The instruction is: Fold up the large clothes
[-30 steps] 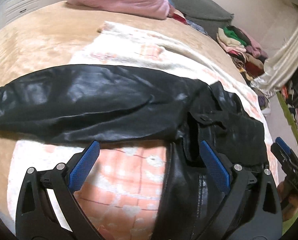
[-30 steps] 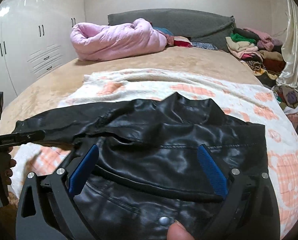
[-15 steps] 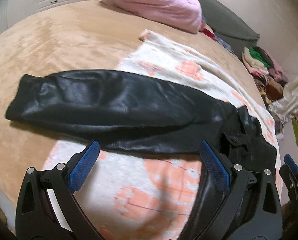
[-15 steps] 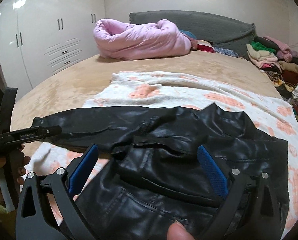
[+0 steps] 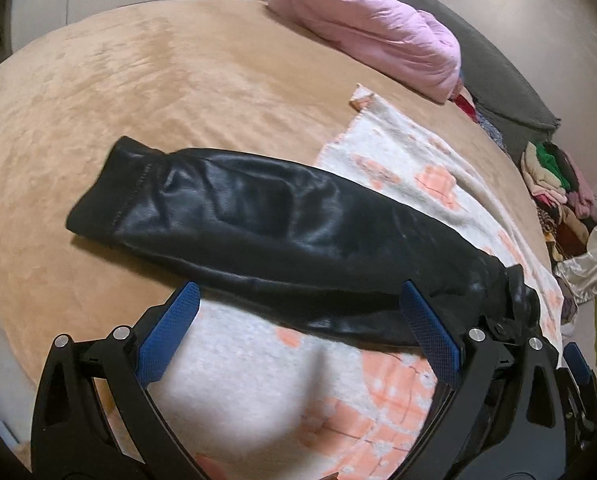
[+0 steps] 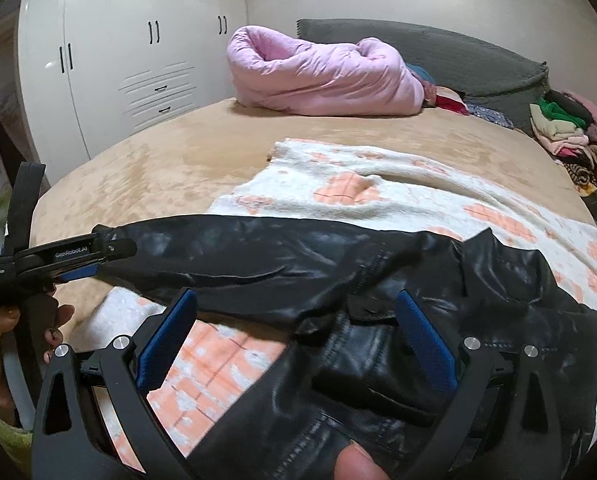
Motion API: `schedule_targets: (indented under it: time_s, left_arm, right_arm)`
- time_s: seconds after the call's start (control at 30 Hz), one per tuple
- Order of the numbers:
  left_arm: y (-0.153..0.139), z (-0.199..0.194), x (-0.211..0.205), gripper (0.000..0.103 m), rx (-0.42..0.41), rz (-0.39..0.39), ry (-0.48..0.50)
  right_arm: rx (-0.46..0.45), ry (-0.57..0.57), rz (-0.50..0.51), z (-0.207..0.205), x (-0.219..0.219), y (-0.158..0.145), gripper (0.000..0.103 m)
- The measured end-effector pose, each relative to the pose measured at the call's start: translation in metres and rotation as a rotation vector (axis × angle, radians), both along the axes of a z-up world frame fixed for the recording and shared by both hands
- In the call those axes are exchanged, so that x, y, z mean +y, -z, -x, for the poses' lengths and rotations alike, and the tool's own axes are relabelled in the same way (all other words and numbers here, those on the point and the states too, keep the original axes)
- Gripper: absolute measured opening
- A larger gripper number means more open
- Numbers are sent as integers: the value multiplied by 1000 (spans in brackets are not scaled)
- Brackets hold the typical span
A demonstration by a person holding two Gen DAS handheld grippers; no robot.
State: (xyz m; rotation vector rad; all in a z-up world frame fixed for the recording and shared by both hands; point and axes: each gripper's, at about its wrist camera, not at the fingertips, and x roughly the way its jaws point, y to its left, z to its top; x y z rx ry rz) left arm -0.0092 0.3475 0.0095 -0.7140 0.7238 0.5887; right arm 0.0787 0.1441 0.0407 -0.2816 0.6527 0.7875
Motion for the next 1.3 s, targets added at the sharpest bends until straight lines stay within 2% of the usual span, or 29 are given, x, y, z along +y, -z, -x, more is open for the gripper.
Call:
schedule_targets:
  time_s: [0.23, 0.47, 0.67, 0.73, 0.8, 0.83, 0.87, 0.9, 0.93, 1.03, 1.2, 1.3]
  left_arm:
    - [8, 8, 21, 94, -3, 30, -51]
    - [27, 18, 51, 94, -9, 83, -143]
    - [56, 21, 72, 92, -60, 201, -170]
    - [55, 21, 74, 77, -72, 185, -175]
    - [54, 21, 75, 52, -67, 173, -179]
    - [55, 22, 76, 45, -65, 169, -181]
    - [55, 22, 77, 23, -70, 169, -179]
    - [56, 21, 78, 17, -86, 180, -170]
    - [56, 21, 79, 16, -90, 181, -169]
    - [45, 19, 73, 8, -113, 122, -157]
    - [6, 17, 60, 3, -223, 48, -119]
    - [-20, 12, 44, 1, -258, -31, -91]
  right_arm:
    - [28, -40, -8, 2, 24, 2, 99]
    - [51, -63, -25, 12, 34, 9, 99]
    - [54, -48, -26, 18, 23, 12, 99]
    - [62, -30, -34, 18, 16, 13, 99]
    - [73, -12, -45, 16, 9, 14, 99]
    - [77, -2, -53, 16, 4, 14, 99]
    - [80, 7, -57, 15, -1, 14, 99]
    - [81, 13, -60, 14, -4, 14, 99]
    - [80, 24, -65, 13, -9, 14, 99]
    - [85, 58, -87, 9, -22, 12, 99]
    - [93, 114, -118, 3, -47, 14, 98]
    - [96, 150, -113, -1, -58, 17, 98]
